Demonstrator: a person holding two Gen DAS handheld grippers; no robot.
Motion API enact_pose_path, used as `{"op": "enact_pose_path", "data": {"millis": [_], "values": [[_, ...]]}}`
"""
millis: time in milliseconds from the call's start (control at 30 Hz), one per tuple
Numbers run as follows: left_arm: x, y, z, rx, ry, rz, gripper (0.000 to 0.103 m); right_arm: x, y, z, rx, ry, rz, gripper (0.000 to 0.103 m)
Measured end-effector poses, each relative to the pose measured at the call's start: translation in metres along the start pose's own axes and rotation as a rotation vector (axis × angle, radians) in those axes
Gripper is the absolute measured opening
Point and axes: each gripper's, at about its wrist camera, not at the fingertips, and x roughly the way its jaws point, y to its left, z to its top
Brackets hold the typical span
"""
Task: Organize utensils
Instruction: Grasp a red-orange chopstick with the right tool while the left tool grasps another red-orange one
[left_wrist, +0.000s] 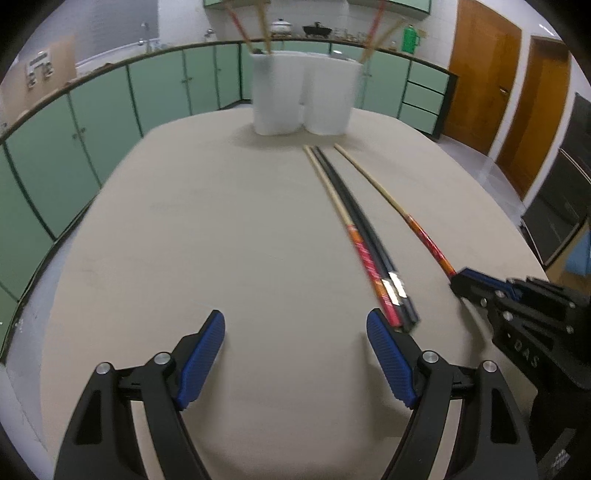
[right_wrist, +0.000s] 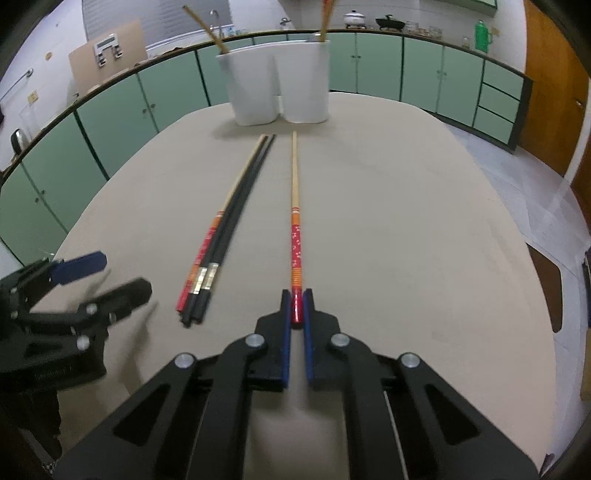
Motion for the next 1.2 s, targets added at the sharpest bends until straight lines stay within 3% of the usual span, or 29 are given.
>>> {"op": "enact_pose_path", "data": {"millis": [233, 933, 1033, 1200], "values": [[0.009, -0.024, 0.0, 0.032, 0.013, -0.013, 0.078, -0.003, -0.01, -0.003, 0.007, -0.006, -0.008, 0.005], [0.011, -0.027, 0.001, -0.045, -0.021, 0.028, 0.075, -0.003, -0.014, -0.004, 0.018, -0.011, 0.011, 0.005], [0.012, -0.029, 0.002, -0.056, -0.022, 0.041, 0.068, -0.003, -0.013, -0.005, 0.016, -0.01, 0.01, 0.005], [0.014, -0.031, 0.005, -0.067, -0.03, 0.052, 0.039, -0.002, -0.014, -0.004, 0.016, -0.008, 0.011, 0.006]]}}
